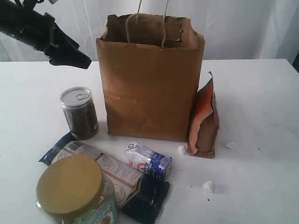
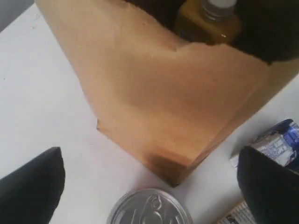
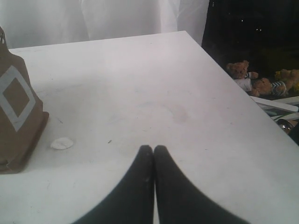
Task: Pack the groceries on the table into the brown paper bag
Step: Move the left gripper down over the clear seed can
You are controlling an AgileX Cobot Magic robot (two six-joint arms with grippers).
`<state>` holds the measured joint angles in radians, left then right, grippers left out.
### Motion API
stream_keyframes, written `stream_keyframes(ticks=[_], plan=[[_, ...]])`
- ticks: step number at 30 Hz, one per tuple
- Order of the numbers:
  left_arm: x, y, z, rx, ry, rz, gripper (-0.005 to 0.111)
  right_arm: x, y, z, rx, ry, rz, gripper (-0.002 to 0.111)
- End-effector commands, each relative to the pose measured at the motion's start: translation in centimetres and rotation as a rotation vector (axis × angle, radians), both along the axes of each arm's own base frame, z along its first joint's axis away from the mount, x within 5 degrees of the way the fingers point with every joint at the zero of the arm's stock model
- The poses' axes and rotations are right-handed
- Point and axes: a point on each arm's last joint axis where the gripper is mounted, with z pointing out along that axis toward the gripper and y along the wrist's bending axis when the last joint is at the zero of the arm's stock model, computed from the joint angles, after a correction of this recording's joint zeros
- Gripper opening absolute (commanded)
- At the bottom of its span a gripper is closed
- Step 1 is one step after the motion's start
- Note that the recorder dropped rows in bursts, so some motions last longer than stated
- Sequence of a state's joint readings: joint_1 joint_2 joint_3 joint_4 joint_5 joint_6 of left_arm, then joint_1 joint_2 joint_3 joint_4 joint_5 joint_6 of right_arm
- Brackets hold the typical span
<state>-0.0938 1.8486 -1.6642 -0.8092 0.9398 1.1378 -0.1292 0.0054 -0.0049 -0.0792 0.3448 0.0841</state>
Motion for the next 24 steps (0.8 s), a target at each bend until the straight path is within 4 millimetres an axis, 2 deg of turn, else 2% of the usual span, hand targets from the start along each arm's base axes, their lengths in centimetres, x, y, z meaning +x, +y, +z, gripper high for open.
stream_keyframes(ticks=[1,6,11,16,24], plan=[[-1.1,-0.4,0.3,-0.037,0.064,-0.079,0.105,0.0,0.0,-0.1,-0.010,-0.001,0.003,0.000],[-0.7,-0.1,-0.4,0.029,0.044,-0.068,0.105,0.0,0.0,-0.1,-0.010,-0.001,0.003,0.000],[0.5,-0.3,-3.8,0.133,0.083,-0.084,0.105,0.0,0.0,-0.1,-0.010,-0.001,0.003,0.000],[0.7,-1.7,-5.8,0.230,0.075,-0.153,0.105,0.0,0.0,-0.1,-0.010,-0.001,0.003,0.000],[0.8,-1.4,-7.1,0.263,0.106,-0.134,0.105,0.0,0.0,-0.1,-0.010,-0.001,0.003,0.000]])
